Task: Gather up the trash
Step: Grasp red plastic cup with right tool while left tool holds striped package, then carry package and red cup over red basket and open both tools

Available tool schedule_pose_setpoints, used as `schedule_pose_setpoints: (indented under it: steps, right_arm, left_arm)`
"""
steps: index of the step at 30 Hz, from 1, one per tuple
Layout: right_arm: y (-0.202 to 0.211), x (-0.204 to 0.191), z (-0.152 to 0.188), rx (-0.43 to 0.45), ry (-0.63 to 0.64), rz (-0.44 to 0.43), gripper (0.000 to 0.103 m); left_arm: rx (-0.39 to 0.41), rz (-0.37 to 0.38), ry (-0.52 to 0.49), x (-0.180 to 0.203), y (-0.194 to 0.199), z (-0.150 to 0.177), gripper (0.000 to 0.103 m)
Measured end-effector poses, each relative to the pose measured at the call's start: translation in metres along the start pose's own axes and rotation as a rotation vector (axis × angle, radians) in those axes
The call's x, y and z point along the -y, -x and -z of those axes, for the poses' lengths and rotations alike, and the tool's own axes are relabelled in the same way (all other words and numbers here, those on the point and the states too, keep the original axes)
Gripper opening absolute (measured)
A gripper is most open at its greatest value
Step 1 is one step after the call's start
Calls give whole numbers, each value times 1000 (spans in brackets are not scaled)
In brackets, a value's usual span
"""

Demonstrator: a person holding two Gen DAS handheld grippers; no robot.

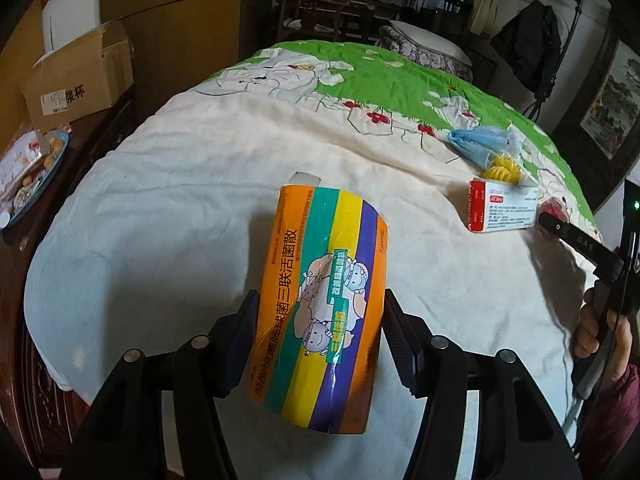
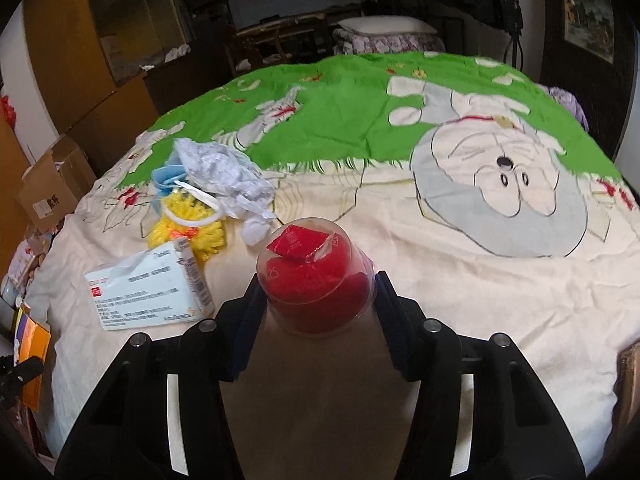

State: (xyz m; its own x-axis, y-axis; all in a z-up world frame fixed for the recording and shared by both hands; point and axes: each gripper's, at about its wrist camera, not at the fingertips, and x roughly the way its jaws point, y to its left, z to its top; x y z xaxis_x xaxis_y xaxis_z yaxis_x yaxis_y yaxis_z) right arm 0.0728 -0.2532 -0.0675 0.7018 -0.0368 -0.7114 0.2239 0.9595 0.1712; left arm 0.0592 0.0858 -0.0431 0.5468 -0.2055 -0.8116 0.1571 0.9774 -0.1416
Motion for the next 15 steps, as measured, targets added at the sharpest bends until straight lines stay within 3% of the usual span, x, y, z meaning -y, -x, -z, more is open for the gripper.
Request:
schedule_pose_setpoints:
  steps: [5,15]
  right_arm:
    - [33,-4,7,41,-1,-27,54]
    - [141,-17,22,153,23,-148,54]
  left_arm:
    - [39,-9,1,-4,26,3,60]
    - [144,-26,7,2,101,21,60]
